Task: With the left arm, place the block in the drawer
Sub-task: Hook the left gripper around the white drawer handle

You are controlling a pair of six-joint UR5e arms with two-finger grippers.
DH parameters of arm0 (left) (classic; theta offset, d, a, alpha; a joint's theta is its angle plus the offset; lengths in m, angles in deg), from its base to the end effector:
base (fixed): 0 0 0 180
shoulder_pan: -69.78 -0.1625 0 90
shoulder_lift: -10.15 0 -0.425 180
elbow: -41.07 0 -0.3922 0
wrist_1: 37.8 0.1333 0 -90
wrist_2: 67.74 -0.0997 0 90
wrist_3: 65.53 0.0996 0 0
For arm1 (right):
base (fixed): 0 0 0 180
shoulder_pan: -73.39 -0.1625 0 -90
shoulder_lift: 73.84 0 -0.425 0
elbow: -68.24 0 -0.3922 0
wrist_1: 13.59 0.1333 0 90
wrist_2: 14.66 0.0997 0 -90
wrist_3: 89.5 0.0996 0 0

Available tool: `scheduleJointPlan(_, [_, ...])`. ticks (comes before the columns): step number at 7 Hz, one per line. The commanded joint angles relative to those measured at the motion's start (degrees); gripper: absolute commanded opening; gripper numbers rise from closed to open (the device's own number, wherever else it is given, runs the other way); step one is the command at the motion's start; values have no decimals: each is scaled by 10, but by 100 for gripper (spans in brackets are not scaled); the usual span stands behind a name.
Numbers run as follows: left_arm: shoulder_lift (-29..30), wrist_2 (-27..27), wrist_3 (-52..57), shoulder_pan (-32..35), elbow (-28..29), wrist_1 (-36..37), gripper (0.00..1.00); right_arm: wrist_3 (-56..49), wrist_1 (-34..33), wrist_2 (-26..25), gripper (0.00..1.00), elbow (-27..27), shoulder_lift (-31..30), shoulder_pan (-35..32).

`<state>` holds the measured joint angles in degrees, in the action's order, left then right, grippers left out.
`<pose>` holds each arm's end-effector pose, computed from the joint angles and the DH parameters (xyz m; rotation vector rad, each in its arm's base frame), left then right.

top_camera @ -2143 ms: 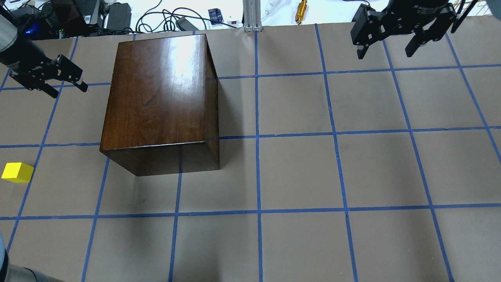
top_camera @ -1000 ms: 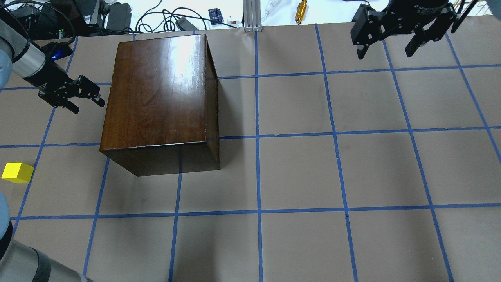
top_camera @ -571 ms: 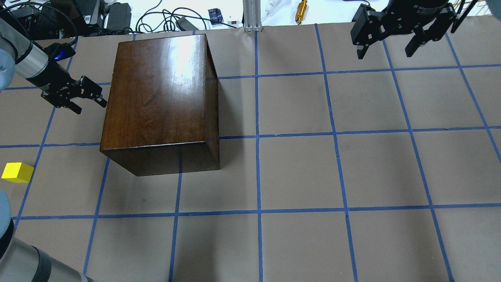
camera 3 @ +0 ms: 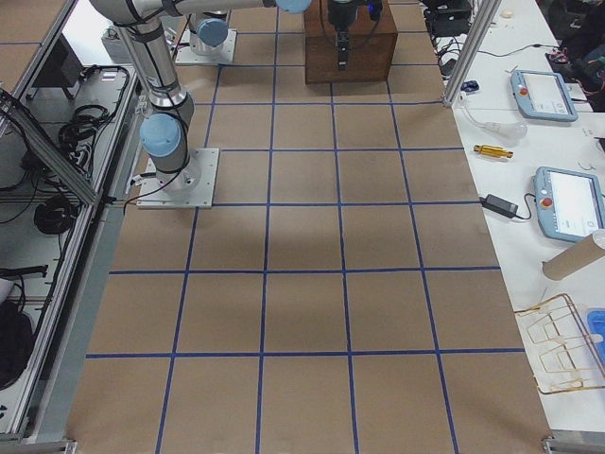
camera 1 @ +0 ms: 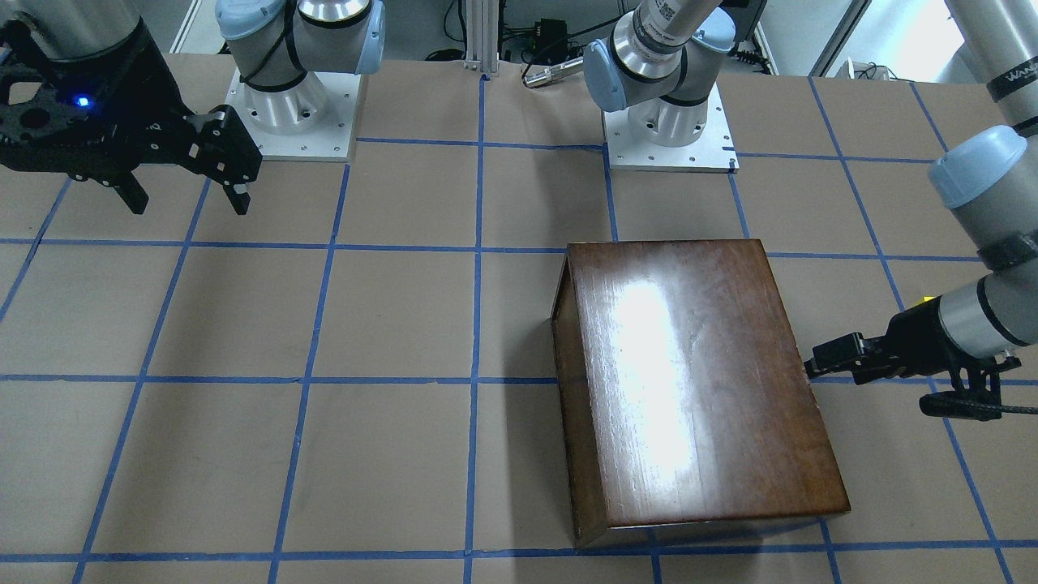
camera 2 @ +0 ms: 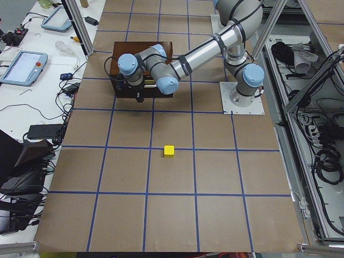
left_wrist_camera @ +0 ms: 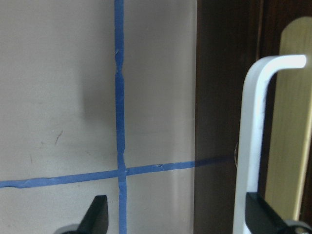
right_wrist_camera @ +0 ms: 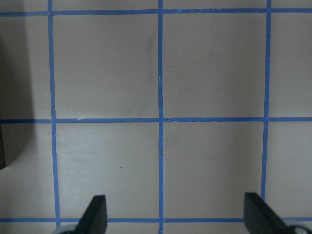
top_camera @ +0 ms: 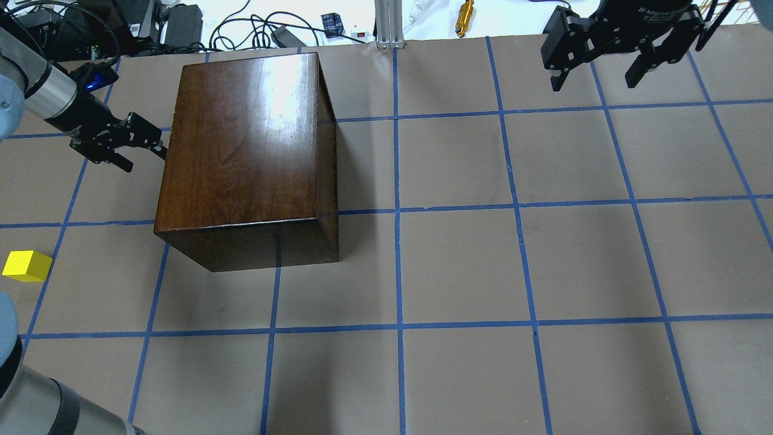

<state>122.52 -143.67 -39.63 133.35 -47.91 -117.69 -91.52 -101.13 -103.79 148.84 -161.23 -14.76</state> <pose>0.1287 -0.6128 0.2985 0.0475 -2.8339 -0.0961 0.1181 -0.5198 0.5417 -0.0055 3.1267 -0.1189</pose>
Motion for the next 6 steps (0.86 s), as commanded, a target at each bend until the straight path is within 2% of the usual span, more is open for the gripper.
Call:
scheduleJointPlan(1, [5,8,-1,1,-3,1,100,0,0,0,100,0,-1,1])
scheduleJointPlan(6, [16,8,2,1,-7,11,100,0,0,-1,100,0,-1,1])
